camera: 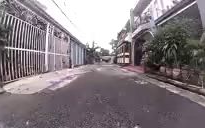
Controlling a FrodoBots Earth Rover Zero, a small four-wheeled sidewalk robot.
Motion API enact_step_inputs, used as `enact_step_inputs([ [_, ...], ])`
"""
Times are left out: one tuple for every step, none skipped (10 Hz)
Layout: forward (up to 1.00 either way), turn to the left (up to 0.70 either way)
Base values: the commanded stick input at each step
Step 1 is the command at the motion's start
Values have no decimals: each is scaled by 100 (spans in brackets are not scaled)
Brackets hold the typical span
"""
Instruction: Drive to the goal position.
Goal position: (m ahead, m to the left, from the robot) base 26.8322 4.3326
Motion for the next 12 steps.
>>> enact_step_inputs([
  [100, 0],
  [100, 0],
  [100, 0],
  [100, 0],
  [100, 0],
  [100, 0],
  [100, 0],
  [100, 0],
  [100, 0],
  [100, 0],
  [100, 0],
  [100, 0],
])
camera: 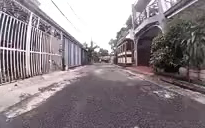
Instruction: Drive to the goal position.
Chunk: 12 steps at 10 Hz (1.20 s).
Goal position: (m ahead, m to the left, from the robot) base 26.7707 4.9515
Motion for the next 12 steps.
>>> enact_step_inputs([
  [100, 0],
  [100, 0],
  [100, 0],
  [100, 0],
  [100, 0],
  [100, 0],
  [100, 0],
  [100, 0],
  [100, 0],
  [100, 0],
  [100, 0],
  [100, 0],
])
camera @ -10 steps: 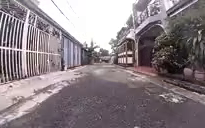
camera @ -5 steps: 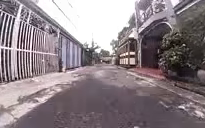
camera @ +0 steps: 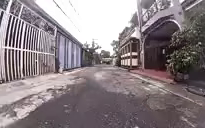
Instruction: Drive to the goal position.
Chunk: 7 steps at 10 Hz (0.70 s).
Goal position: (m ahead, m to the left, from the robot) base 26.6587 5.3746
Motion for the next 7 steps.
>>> enact_step_inputs([
  [100, 0],
  [100, 0],
  [100, 0],
  [100, 0],
  [100, 0],
  [100, 0],
  [100, 0],
])
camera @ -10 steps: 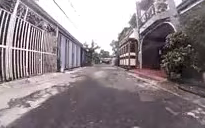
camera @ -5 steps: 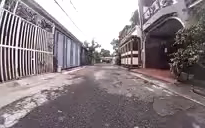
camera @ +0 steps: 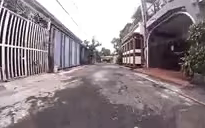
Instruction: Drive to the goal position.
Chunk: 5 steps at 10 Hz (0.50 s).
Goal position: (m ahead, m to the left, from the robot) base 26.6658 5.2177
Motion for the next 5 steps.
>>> enact_step_inputs([
  [100, 0],
  [100, 0],
  [100, 0],
  [100, 0],
  [100, 0],
])
